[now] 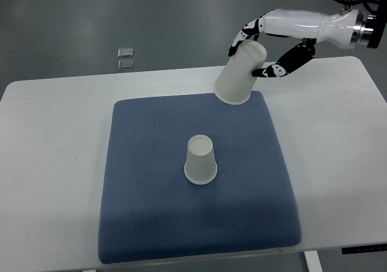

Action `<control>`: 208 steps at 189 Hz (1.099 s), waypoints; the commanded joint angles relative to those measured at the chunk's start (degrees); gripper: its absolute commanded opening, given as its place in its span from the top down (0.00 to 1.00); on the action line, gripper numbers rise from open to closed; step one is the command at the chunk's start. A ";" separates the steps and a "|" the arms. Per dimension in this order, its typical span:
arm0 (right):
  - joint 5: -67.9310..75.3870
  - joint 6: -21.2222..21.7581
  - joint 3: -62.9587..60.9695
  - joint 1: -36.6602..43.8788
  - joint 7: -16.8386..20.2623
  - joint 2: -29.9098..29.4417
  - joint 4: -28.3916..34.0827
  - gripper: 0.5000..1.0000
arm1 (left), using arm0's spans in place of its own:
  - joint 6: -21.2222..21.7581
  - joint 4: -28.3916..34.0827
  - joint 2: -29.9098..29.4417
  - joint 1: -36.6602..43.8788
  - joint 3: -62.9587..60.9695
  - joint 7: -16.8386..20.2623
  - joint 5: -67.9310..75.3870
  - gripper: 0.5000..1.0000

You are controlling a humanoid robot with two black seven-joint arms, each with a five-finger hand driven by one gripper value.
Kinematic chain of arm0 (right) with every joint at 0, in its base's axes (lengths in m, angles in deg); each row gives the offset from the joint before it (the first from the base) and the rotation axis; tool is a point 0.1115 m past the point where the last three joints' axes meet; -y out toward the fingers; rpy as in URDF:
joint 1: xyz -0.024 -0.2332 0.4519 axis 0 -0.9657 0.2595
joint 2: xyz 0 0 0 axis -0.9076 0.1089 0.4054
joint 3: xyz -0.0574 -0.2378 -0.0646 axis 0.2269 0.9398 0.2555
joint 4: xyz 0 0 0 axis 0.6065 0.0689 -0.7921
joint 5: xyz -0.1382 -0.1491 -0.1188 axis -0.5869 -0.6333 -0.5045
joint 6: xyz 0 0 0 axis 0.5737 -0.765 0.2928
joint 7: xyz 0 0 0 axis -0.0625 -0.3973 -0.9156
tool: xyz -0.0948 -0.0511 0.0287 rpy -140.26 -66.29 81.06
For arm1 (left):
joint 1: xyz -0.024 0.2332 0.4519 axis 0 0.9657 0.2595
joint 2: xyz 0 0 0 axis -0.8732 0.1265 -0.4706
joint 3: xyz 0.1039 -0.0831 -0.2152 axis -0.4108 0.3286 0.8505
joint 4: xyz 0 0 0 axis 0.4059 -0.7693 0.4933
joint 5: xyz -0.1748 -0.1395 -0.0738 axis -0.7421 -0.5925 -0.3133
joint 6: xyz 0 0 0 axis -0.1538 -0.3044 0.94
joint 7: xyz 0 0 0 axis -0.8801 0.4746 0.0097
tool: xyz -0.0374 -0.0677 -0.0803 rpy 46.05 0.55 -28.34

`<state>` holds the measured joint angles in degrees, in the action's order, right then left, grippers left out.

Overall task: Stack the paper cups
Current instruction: 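Carry the cup over the cup on the pad and lower it on top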

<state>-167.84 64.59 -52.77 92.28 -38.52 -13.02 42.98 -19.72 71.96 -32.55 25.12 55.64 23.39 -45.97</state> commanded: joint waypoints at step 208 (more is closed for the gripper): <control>-6.33 2.74 1.98 -3.56 0.09 -11.48 2.22 1.00 | 0.00 -0.01 0.00 0.00 0.00 0.00 0.00 0.00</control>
<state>-173.01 68.97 -51.90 88.84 -38.44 -23.87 45.32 -19.72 71.96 -32.55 25.12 55.64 23.39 -45.97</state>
